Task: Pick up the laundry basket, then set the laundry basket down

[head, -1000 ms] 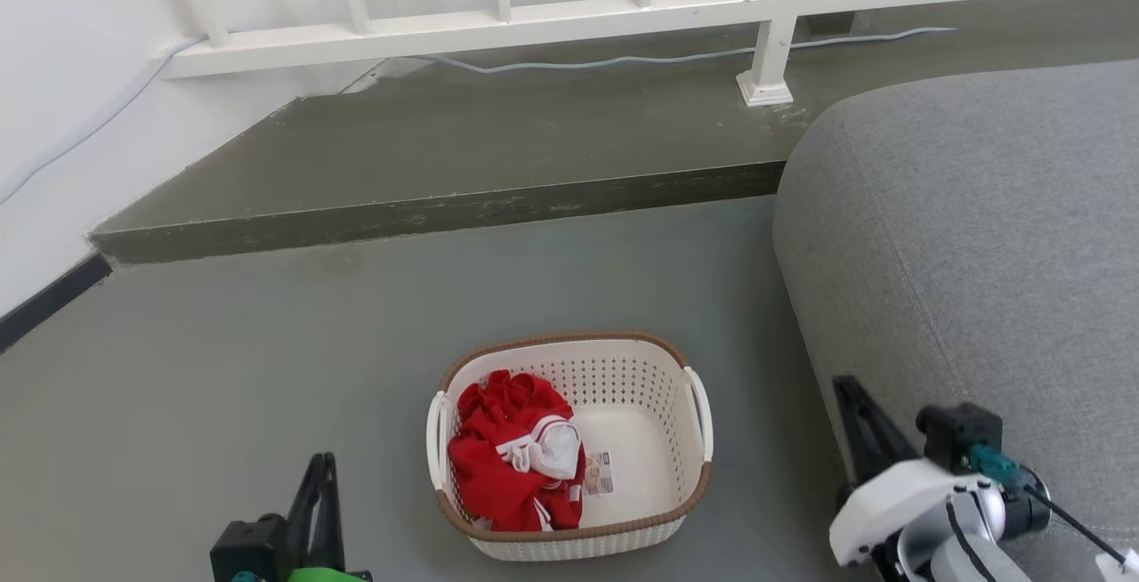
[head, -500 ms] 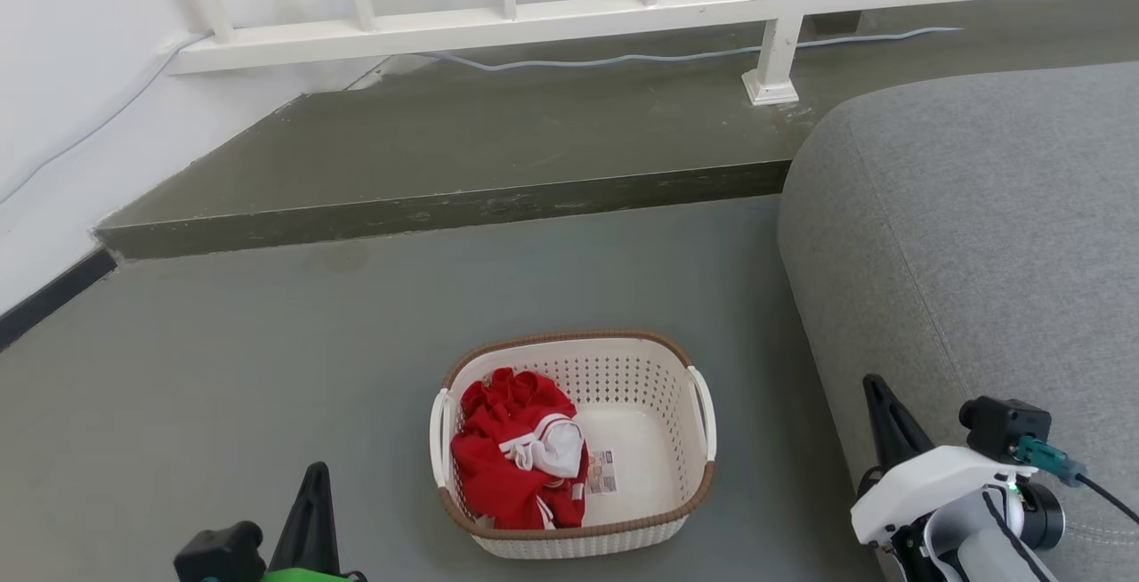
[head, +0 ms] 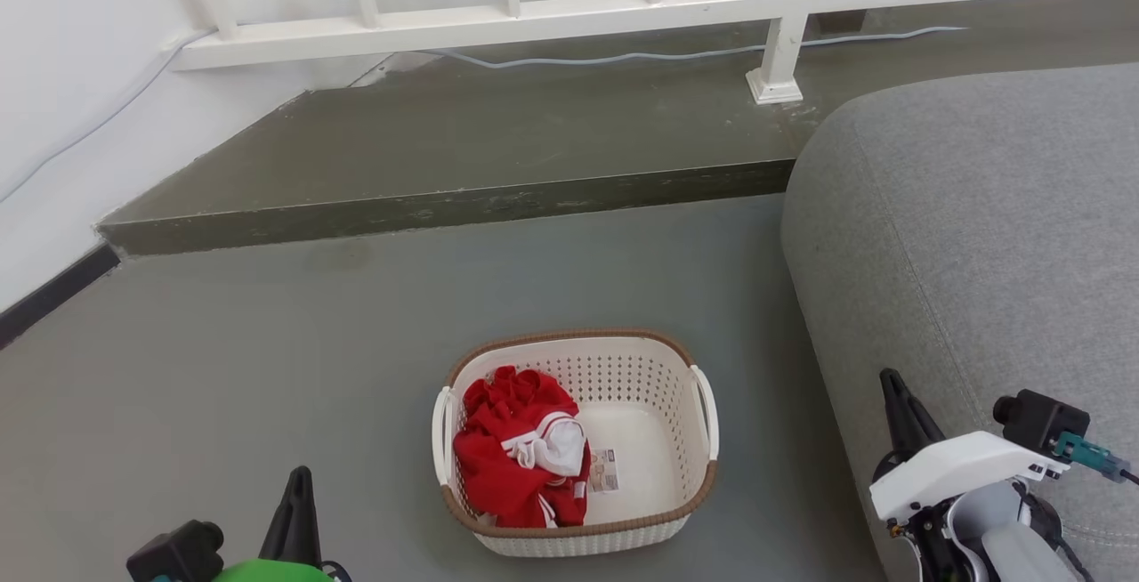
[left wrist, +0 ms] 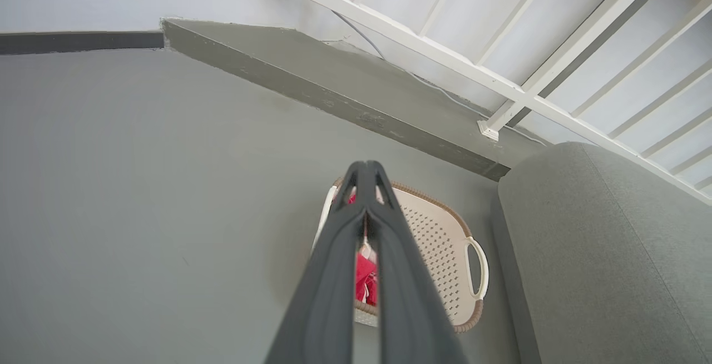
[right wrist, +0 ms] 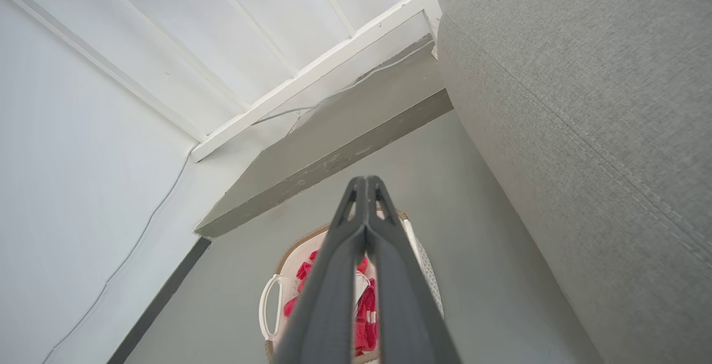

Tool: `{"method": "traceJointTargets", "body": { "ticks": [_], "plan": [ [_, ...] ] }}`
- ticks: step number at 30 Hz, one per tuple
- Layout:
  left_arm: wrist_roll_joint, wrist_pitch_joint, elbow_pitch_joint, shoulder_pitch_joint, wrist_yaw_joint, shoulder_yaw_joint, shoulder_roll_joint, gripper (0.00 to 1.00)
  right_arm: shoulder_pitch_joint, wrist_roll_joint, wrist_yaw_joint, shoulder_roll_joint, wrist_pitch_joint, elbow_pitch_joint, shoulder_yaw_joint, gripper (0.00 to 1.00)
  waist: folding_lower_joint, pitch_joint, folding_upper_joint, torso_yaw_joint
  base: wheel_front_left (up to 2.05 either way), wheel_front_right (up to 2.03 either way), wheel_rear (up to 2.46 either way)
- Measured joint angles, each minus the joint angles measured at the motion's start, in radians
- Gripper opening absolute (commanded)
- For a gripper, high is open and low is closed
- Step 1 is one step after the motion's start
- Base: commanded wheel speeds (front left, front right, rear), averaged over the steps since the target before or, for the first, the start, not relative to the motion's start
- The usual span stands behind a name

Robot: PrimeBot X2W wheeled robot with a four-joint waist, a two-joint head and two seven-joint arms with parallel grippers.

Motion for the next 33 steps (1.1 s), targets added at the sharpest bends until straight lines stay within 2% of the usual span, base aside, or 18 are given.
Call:
{"method": "traceJointTargets", "body": {
  "ticks": [33],
  "plan": [
    [-0.465,0.109,0.042,-0.083,-0.076,0.087,0.013,0.00,-0.018,0.435,0.045,0.027,0.120,-0.045,-0.145,0.00,0.0000,0.006,0.0000,0.016,0.00,0.00,0.00]
  ]
}}
